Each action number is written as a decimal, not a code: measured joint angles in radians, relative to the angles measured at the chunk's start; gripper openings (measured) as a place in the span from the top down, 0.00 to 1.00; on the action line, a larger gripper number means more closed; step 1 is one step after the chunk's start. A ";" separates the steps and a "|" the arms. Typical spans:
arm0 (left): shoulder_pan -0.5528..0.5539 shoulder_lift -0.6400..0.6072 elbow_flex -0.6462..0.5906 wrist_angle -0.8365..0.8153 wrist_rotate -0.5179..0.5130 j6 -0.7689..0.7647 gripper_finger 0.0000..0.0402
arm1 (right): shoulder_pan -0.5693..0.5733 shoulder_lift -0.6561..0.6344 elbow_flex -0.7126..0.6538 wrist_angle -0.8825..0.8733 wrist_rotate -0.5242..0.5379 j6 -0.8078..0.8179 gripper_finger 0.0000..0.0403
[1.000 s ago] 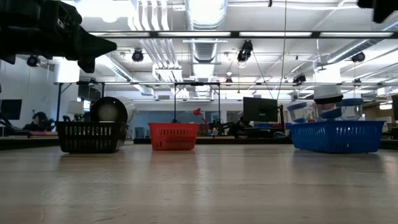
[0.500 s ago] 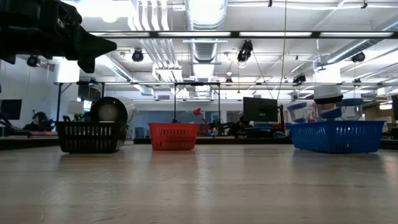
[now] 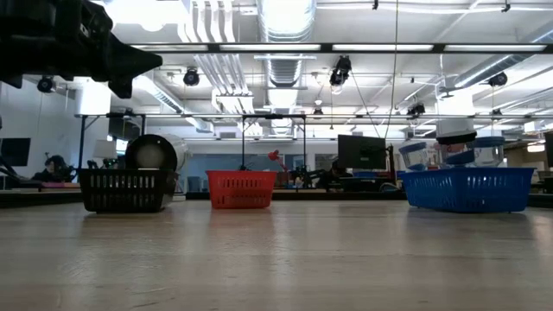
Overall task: Pick & Place Office items
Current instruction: Put the light blue charger adapter into the black bin
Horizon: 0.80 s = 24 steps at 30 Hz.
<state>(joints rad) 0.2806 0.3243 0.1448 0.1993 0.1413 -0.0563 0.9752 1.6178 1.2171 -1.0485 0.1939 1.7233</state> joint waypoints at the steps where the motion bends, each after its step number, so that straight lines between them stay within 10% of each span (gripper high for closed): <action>1: 0.000 0.000 0.000 0.005 -0.001 0.001 0.97 | 0.000 0.002 0.000 -0.001 0.000 -0.002 0.34; 24: 0.000 0.000 0.000 0.009 -0.002 0.007 0.97 | -0.003 0.029 -0.011 -0.003 0.014 0.012 0.33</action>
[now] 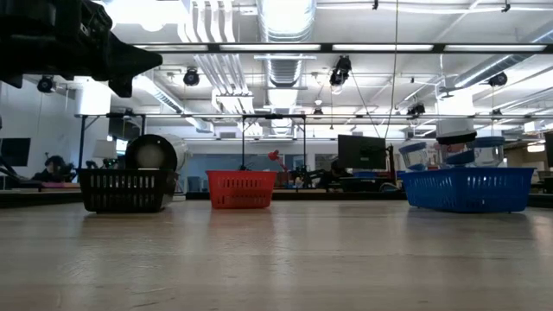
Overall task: Pick & Place Office items
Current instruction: Put the light blue charger adapter into the black bin
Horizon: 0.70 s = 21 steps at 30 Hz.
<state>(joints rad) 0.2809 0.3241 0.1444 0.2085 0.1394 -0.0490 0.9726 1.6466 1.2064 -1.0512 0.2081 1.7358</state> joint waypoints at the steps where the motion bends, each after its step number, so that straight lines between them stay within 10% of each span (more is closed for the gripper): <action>1: 0.000 0.000 0.000 0.000 0.000 0.000 0.97 | 0.000 0.000 0.000 0.000 0.000 -0.004 0.33; 21: 0.000 0.000 -0.001 0.000 0.000 0.000 0.97 | -0.004 0.000 -0.001 0.008 0.007 -0.012 0.39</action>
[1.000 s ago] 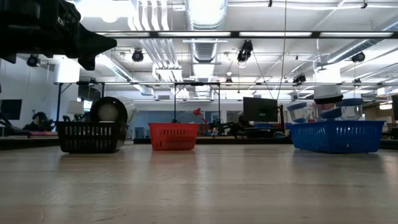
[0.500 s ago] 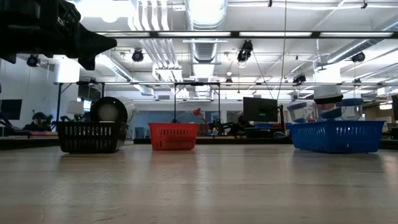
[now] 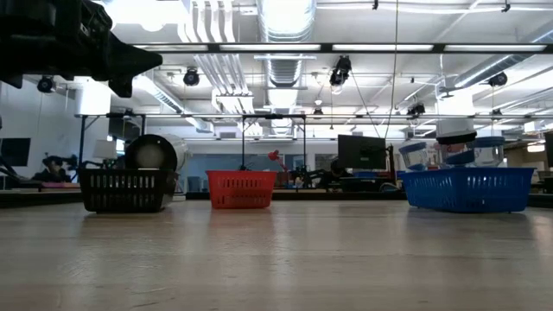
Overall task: Pick & Place Office items
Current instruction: Put the light blue charger adapter into the black bin
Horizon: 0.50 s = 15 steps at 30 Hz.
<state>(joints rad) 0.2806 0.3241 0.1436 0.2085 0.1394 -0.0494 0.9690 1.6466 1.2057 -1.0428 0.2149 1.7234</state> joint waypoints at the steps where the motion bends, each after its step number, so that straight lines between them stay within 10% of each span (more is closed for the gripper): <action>1: 0.000 0.000 0.000 0.000 0.000 0.000 0.97 | -0.001 0.000 0.000 0.000 0.002 0.001 0.39; 15: 0.000 0.000 0.000 0.000 -0.001 -0.011 0.96 | -0.024 0.004 0.000 0.002 0.028 -0.008 0.40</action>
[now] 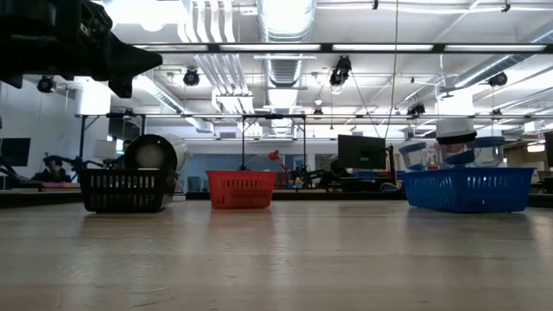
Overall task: Pick & Place Office items
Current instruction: Put the light blue charger adapter into the black bin
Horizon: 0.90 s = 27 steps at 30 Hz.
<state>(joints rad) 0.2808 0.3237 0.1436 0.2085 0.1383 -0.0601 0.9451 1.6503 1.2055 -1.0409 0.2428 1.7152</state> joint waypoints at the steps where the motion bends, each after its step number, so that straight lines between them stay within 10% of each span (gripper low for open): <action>1: 0.000 0.000 0.000 0.000 0.000 0.000 0.96 | -0.001 0.002 -0.001 0.001 0.000 -0.006 0.40; 27: 0.000 0.000 0.000 0.002 -0.010 0.068 0.96 | -0.005 0.012 -0.127 0.090 0.047 0.070 0.33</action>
<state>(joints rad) 0.2810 0.3237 0.1440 0.2100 0.1280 0.0078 0.9401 1.6627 1.0783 -0.9510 0.2893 1.7851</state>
